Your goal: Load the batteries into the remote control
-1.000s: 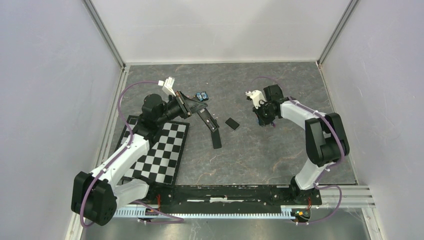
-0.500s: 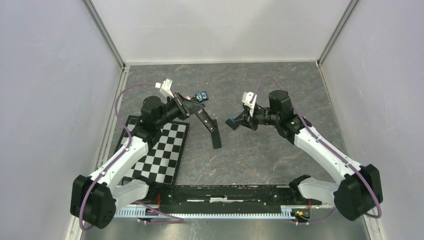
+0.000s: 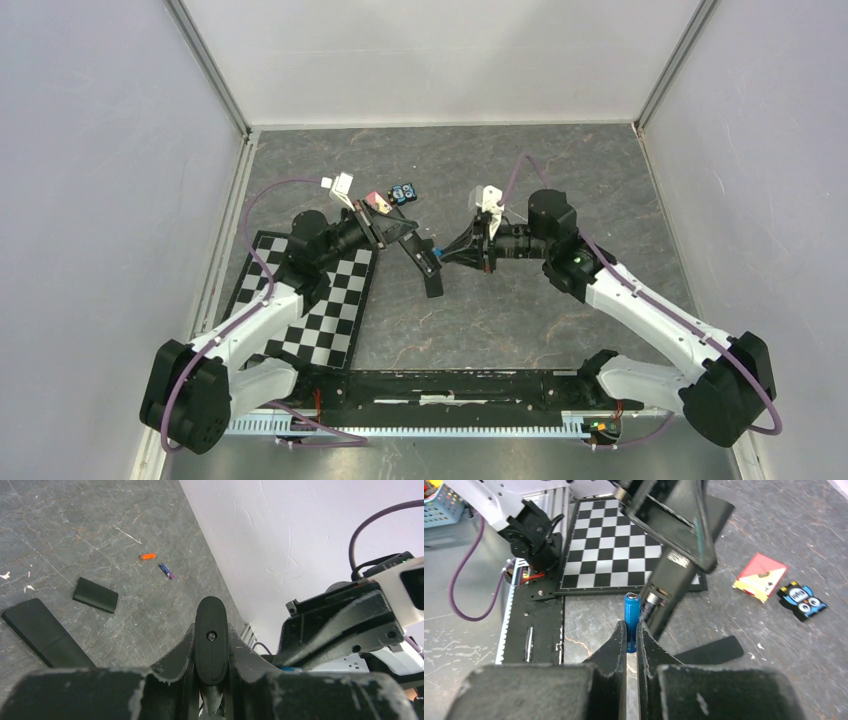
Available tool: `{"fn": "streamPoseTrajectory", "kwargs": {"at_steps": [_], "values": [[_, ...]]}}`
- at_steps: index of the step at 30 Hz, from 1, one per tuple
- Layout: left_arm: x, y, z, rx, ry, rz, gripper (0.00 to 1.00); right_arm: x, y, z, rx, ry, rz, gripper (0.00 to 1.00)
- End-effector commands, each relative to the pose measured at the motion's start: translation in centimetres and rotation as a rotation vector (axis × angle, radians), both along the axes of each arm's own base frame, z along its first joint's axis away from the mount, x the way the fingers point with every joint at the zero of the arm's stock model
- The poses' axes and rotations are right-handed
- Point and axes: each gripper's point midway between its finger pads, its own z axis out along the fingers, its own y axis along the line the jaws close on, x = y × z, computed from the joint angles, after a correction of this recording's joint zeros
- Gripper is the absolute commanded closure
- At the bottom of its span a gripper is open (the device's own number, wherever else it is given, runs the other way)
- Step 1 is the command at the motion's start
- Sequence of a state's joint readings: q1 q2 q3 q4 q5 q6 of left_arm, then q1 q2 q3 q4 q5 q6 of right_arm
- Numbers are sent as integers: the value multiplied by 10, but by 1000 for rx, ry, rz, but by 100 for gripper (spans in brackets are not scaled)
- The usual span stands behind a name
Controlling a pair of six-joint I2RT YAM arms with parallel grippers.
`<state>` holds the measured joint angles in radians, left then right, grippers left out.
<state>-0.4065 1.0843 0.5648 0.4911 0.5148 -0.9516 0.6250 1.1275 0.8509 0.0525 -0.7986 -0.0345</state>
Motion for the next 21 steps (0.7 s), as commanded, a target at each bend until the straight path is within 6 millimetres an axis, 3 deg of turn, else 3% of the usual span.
{"fn": "streamPoseTrajectory", "kwargs": {"at_steps": [1,5,13,18,21], "values": [[0,-1,21,-76,-89,11,98,-21,11,13,52,-64,57,93],[-4,-1,16,-74,-81,2,98,-38,16,11,53,-128,130,94],[-9,3,17,-63,-107,8,98,-35,27,-4,-12,-124,140,94],[-10,3,16,-61,-106,6,98,-48,30,-2,4,-173,200,94],[-9,3,16,-63,-105,8,98,-41,30,0,-2,-174,153,94]]}}
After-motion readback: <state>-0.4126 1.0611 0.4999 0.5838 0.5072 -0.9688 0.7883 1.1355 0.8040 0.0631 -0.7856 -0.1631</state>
